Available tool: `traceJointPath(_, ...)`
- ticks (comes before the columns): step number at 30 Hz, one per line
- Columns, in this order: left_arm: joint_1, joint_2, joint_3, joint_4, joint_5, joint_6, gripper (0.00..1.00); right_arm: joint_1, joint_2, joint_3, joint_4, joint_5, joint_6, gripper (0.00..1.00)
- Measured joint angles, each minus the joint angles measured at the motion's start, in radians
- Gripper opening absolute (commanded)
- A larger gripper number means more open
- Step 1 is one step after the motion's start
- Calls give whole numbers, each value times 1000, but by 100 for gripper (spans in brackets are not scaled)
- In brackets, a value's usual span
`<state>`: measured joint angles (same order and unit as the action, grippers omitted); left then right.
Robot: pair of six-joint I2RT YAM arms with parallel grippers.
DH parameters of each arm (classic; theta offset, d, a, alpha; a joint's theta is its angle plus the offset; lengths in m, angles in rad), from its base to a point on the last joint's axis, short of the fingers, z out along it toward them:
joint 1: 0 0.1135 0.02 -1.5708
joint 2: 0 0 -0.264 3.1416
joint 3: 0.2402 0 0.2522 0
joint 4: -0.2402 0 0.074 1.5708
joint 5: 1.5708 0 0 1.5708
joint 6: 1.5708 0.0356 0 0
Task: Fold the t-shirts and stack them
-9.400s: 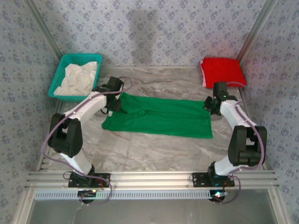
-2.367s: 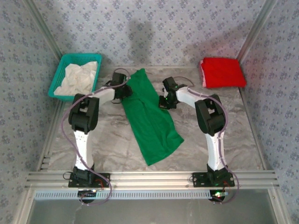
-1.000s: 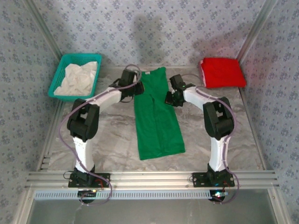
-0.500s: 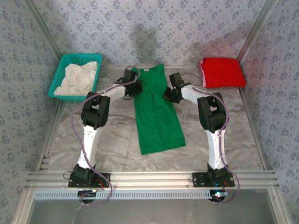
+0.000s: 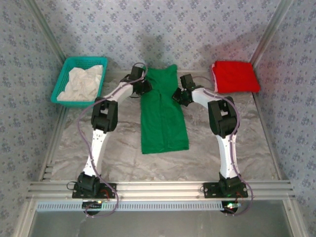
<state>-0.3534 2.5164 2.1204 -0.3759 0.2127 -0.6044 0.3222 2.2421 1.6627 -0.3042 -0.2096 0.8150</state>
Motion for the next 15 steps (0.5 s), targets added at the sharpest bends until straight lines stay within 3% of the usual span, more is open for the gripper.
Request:
traceJointPath(3, 0, -194, -228, 30, -8, 19, 40, 5, -73, -11, -45, -14, -47, 20)
traceJointPath(6, -1, -522, -548, 114, -30, 24, 49, 27, -258, -116, -47, -16, -119, 26)
traceJointPath(11, -18, -1048, -964, 213, -10, 36, 58, 76, -727, -549, 17, -51, -174, 44)
traceJointPath(15, -134, -1254, -1195, 97, 3, 35, 60, 88, -884, -827, -48, -94, -181, 50)
